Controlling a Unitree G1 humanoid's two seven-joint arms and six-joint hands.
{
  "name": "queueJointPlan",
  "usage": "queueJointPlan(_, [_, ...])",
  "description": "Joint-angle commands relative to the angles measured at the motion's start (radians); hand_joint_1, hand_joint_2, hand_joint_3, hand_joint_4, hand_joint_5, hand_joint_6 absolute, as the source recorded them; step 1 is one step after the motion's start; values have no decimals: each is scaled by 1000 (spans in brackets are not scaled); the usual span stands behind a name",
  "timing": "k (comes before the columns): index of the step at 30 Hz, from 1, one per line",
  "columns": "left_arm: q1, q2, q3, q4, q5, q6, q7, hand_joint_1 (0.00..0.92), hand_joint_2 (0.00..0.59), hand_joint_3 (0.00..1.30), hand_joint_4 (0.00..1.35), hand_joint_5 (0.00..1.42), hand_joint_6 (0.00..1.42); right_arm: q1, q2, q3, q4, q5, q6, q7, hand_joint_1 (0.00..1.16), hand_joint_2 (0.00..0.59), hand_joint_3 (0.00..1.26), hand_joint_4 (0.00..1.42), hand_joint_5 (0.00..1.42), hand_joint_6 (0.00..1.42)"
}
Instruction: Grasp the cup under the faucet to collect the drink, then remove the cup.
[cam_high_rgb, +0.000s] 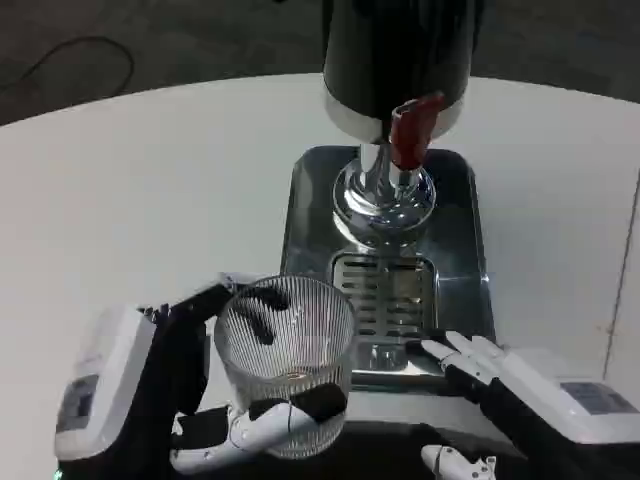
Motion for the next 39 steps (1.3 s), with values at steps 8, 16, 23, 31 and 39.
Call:
queueJointPlan(8, [-1, 0, 7, -4, -29, -4, 19, 538, 29, 992, 1189, 1387, 1424, 4, 4, 16, -5, -5, 15, 7, 181, 424, 86, 0, 0, 0])
queueJointPlan(16, [2, 1, 7, -4, -28, -6, 20, 538, 29, 992, 1189, 1387, 1424, 11, 5, 15, -10, -7, 18, 4, 181, 424, 86, 0, 0, 0])
queueJointPlan(23, [-33, -2, -7, 15, -20, -4, 23, 538, 29, 992, 1189, 1387, 1424, 33, 3, -4, -29, -8, 18, -2, 181, 424, 87, 0, 0, 0])
queueJointPlan(31, [-101, -8, -25, 55, -13, -1, 31, 542, 31, 992, 1189, 1387, 1424, 66, 4, -33, -56, -5, 16, -4, 180, 423, 94, 0, 0, 0])
queueJointPlan(39, [-149, 1, -23, 96, -15, -8, 55, 541, 30, 992, 1189, 1387, 1424, 97, 8, -46, -77, -5, 10, -4, 179, 423, 94, 0, 0, 0])
